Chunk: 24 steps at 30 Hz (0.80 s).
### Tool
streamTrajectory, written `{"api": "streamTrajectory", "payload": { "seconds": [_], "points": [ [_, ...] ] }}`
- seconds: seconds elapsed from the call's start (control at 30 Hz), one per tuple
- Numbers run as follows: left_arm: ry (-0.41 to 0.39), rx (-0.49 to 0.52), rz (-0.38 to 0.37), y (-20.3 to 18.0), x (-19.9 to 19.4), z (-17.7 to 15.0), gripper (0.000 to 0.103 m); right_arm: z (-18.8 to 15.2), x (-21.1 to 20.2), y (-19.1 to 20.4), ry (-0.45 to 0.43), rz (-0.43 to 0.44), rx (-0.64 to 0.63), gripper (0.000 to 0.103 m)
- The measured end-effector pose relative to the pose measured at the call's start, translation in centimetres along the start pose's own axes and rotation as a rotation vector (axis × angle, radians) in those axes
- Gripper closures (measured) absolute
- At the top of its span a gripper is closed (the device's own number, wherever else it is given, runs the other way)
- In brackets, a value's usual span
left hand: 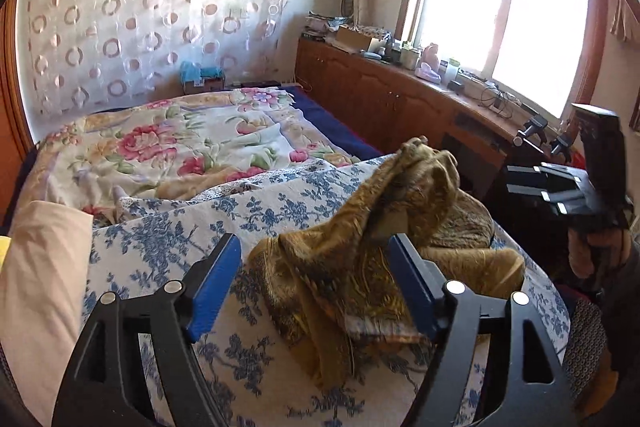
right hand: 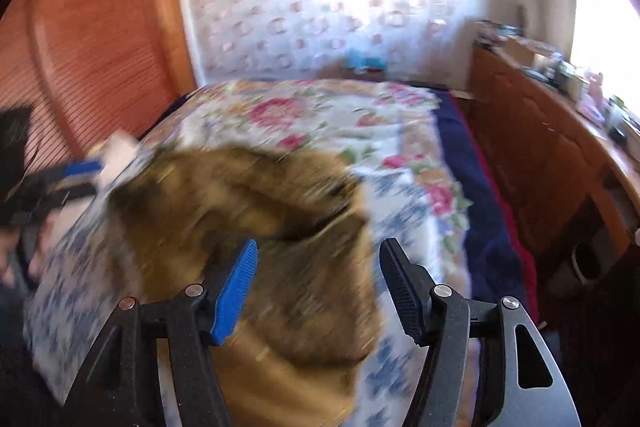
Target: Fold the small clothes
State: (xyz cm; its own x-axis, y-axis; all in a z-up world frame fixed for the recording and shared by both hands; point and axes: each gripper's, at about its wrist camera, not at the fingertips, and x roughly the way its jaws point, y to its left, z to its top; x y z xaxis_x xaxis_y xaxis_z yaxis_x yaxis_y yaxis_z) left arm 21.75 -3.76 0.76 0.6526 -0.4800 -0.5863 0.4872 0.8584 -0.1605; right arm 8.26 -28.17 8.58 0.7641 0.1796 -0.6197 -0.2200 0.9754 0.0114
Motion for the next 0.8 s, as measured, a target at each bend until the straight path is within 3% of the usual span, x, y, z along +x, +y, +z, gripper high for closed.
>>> {"api": "streamTrajectory", "payload": {
  "seconds": [0.23,0.47,0.7,0.77,0.8],
  "points": [
    [0.008,0.004,-0.001,-0.7,-0.9,-1.7,0.026,-5.0,-1.4,5.0,0.074,0.094,-0.055,0.042],
    [0.005,-0.006,-0.002,-1.0,-1.7,-2.8,0.026,-8.1,1.4,7.8,0.188,0.14,-0.101,0.042],
    [0.001,-0.014,0.007,-0.9,-2.3,-3.5,0.026,-9.7,4.8,9.0,0.257,0.103,-0.17,0.043],
    [0.002,-0.019,0.009,-0.7,-2.4,-3.7,0.026,-9.9,5.3,9.5,0.247,0.068,-0.211,0.048],
    [0.004,-0.022,0.011,-0.6,-2.3,-3.8,0.026,-9.9,5.4,9.6,0.241,0.068,-0.229,0.057]
  ]
}}
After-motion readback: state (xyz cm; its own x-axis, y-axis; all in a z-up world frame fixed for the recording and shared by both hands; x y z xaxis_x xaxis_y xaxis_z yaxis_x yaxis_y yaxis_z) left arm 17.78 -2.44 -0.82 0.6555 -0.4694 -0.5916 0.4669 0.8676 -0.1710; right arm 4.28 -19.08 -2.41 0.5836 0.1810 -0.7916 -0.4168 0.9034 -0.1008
